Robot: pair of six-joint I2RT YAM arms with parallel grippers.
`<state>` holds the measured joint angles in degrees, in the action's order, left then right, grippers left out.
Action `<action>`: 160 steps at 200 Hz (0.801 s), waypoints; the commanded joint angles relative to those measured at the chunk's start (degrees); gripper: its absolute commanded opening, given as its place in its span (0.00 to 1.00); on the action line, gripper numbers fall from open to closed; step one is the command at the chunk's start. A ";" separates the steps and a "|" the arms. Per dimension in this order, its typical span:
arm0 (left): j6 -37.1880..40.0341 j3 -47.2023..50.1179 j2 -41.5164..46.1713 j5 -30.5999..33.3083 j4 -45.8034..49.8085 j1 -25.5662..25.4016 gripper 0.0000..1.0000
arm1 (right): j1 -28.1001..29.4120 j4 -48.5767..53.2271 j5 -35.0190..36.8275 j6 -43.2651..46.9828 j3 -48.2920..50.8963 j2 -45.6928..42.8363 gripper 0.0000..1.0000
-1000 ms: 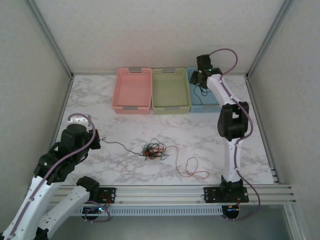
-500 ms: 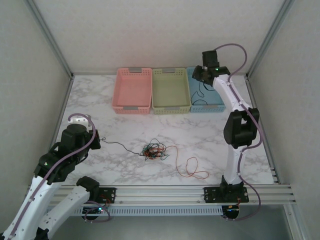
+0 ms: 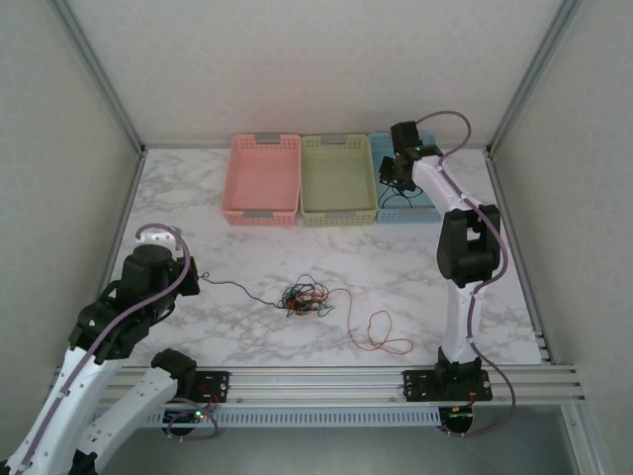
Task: Untangle the cables
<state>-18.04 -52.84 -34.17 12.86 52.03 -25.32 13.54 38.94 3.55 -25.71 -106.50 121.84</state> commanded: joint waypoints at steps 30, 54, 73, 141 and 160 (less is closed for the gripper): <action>-0.06 0.77 -0.50 -1.79 -0.39 0.52 0.00 | 0.17 3.43 3.19 -1.50 0.89 2.91 0.10; -0.06 0.81 -0.63 -1.98 -0.39 0.54 0.00 | 0.22 4.57 3.56 -1.42 0.09 4.67 0.08; -0.06 0.81 -0.72 -2.01 -0.35 0.54 0.00 | 0.19 4.57 3.74 -1.37 0.41 5.48 0.07; 0.10 0.81 -0.88 -2.37 -0.41 0.62 0.00 | 0.25 2.55 0.78 -0.10 3.97 -6.09 0.16; 0.11 0.81 -0.83 -2.49 -0.44 0.71 0.00 | 0.93 1.03 -1.00 -0.41 8.81 -13.89 0.25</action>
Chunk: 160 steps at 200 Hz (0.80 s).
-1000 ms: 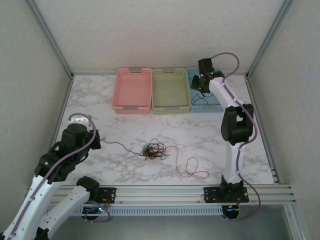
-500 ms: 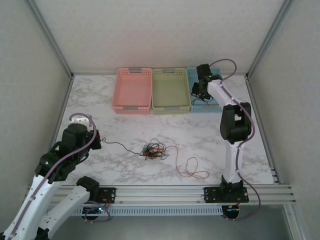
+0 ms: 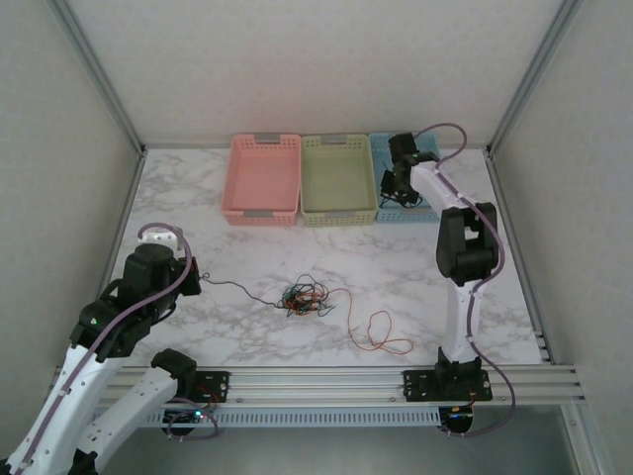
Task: Untangle the cables
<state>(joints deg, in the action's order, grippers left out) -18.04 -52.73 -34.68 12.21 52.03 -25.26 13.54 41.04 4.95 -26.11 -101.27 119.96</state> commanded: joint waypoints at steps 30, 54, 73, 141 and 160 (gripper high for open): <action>0.11 0.70 -0.04 -1.84 -0.53 0.91 0.00 | 4.56 -6.05 -6.01 -0.87 16.33 -24.83 0.34; 0.11 0.70 -0.12 -2.12 -0.56 1.00 0.00 | 10.68 -7.71 -9.84 -0.37 25.45 -31.71 0.37; 0.11 0.69 -0.13 -2.19 -0.61 1.00 0.00 | 17.05 -8.43 -13.32 0.94 30.84 -33.97 0.37; 0.20 0.70 -0.22 -2.45 -0.61 1.17 0.00 | 30.94 -10.10 -19.08 4.89 40.36 -30.87 0.38; 0.20 0.71 -0.22 -2.36 -0.61 1.22 0.00 | 32.00 -11.25 -20.87 5.26 41.86 -30.43 0.39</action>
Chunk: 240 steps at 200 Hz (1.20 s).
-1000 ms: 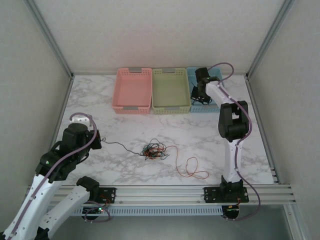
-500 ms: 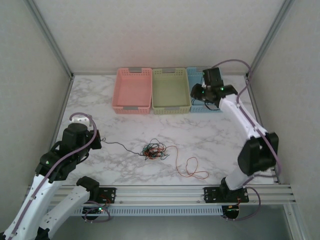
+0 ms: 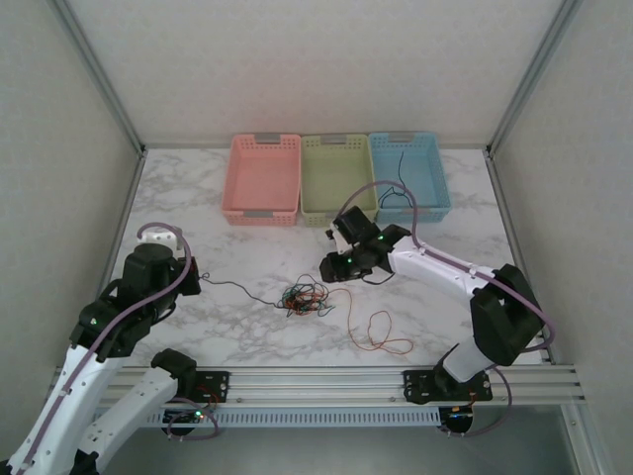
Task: Untangle the cables
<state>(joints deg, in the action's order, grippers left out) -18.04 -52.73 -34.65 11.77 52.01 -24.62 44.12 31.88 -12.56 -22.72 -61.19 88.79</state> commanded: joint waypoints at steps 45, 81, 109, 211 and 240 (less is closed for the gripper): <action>0.20 0.74 -0.33 -2.19 -0.69 0.63 0.00 | 2.00 -3.22 -4.56 2.59 3.35 2.98 0.39; 0.20 0.79 -0.50 -2.28 -0.72 0.71 0.00 | 2.35 -3.75 -4.68 2.51 2.92 4.54 0.34; 0.20 0.79 -0.50 -2.28 -0.68 0.72 0.00 | 2.37 -3.51 -4.45 2.76 2.40 4.68 0.24; 0.13 0.71 -0.76 -1.77 -0.62 0.98 0.00 | 1.24 0.85 5.90 2.99 -0.25 -2.49 0.00; -0.28 0.57 -0.16 0.13 -0.35 1.23 0.00 | -3.19 2.28 10.24 1.26 1.14 -4.08 0.00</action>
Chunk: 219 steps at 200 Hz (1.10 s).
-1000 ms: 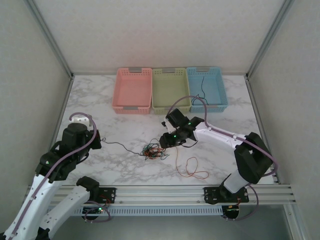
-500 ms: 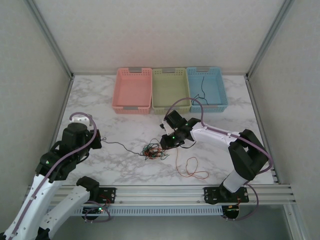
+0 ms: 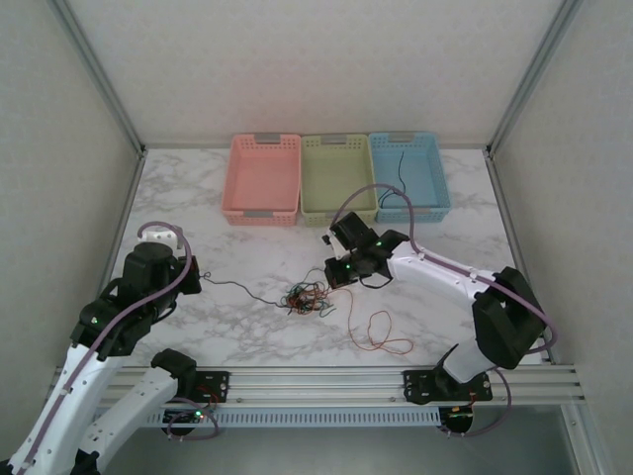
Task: Untangle the cables
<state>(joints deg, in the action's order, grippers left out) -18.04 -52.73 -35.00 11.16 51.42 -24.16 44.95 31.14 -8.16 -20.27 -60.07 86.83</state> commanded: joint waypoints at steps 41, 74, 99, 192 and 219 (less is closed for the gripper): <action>-0.75 -0.18 1.60 3.93 1.27 1.78 0.00 | -16.33 4.28 10.29 -5.45 6.26 -6.49 0.00; 0.14 -3.70 3.08 12.10 3.89 2.98 0.00 | -27.76 4.76 14.58 -7.35 9.64 -10.20 0.00; 2.74 -8.61 3.45 19.75 7.37 2.98 0.00 | -33.87 5.81 18.41 -8.33 10.87 -11.43 0.00; 5.00 -13.41 6.35 30.68 14.03 2.98 0.00 | -45.58 5.16 21.28 -10.81 13.61 -12.91 0.00; 4.77 -14.72 6.35 31.63 14.37 2.98 0.00 | -49.04 4.97 23.71 -12.38 14.29 -13.14 0.00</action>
<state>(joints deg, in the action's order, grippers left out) -14.09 -65.14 -29.21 37.30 63.66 -21.89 -1.52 35.62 10.46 -30.37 -46.70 74.56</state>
